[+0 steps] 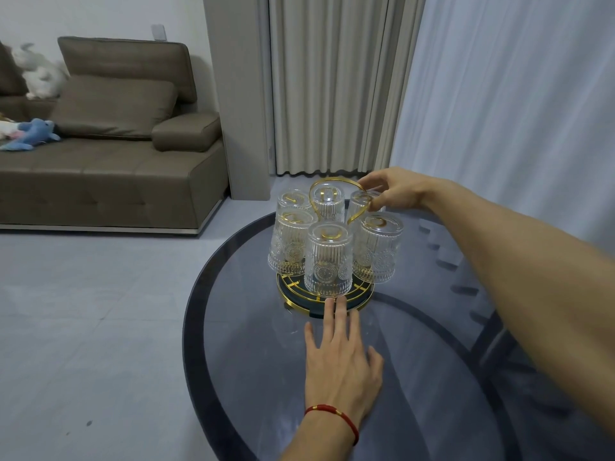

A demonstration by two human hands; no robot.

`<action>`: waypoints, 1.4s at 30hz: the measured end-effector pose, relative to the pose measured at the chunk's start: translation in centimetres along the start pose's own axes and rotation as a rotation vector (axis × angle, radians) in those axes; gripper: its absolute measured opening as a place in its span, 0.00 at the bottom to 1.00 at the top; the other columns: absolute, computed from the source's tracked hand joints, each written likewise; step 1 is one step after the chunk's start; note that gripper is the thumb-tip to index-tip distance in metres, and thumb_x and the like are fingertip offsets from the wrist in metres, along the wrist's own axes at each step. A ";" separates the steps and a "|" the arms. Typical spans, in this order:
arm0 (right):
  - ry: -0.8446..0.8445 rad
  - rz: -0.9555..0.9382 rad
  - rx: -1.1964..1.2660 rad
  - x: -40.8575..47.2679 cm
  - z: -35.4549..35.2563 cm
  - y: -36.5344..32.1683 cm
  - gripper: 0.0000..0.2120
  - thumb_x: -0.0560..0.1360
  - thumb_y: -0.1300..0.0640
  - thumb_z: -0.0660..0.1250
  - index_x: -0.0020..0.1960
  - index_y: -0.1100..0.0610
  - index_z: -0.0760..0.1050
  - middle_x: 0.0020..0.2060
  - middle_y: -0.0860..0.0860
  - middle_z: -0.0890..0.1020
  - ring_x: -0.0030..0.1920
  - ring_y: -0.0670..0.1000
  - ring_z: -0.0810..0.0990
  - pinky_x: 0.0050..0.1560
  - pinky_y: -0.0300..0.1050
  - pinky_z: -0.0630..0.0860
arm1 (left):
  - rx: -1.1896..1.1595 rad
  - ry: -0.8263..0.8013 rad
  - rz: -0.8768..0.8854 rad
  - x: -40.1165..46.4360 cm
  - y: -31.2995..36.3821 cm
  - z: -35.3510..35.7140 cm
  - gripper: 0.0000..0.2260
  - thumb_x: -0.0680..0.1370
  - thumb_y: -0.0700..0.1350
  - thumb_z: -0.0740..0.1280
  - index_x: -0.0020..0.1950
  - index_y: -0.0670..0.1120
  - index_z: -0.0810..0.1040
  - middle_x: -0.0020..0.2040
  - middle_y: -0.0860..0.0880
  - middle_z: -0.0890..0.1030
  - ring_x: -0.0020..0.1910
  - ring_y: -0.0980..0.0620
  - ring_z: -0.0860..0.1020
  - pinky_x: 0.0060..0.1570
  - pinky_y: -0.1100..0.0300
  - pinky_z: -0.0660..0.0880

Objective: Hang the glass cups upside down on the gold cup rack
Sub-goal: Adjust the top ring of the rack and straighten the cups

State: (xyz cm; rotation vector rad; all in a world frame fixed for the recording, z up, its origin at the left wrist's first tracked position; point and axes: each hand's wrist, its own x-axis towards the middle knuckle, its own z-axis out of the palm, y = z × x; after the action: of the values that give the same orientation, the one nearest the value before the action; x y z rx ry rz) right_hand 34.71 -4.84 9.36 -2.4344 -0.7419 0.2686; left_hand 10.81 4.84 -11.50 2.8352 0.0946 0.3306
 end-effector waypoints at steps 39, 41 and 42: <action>0.015 -0.101 0.079 0.8 1.9 -6.8 0.31 0.84 0.44 0.48 0.53 0.60 0.85 0.48 0.55 0.88 0.48 0.51 0.84 0.48 0.47 0.72 | -0.017 -0.005 0.004 0.1 -0.1 0.2 0.31 0.79 0.56 0.49 0.81 0.49 0.51 0.83 0.48 0.42 0.80 0.48 0.35 0.77 0.35 0.45; -0.047 -0.045 -0.011 1.2 2.7 -7.5 0.38 0.84 0.39 0.42 0.53 0.61 0.86 0.48 0.55 0.88 0.50 0.54 0.84 0.47 0.46 0.70 | -0.027 0.003 0.004 0.2 -0.1 0.2 0.31 0.79 0.55 0.50 0.82 0.49 0.51 0.83 0.48 0.42 0.80 0.48 0.35 0.77 0.35 0.44; -0.057 -0.025 -0.037 1.4 3.0 -7.7 0.40 0.84 0.37 0.41 0.53 0.62 0.86 0.48 0.55 0.88 0.51 0.55 0.84 0.48 0.46 0.71 | -0.034 0.008 0.004 0.1 -0.1 0.2 0.31 0.79 0.55 0.51 0.82 0.48 0.51 0.83 0.48 0.42 0.80 0.48 0.35 0.77 0.35 0.44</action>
State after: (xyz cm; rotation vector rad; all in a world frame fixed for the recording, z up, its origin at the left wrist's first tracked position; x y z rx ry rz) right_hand 31.38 2.53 11.36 -2.4591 -0.8085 0.3183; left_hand 10.99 4.87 -11.65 2.8010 0.0839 0.3407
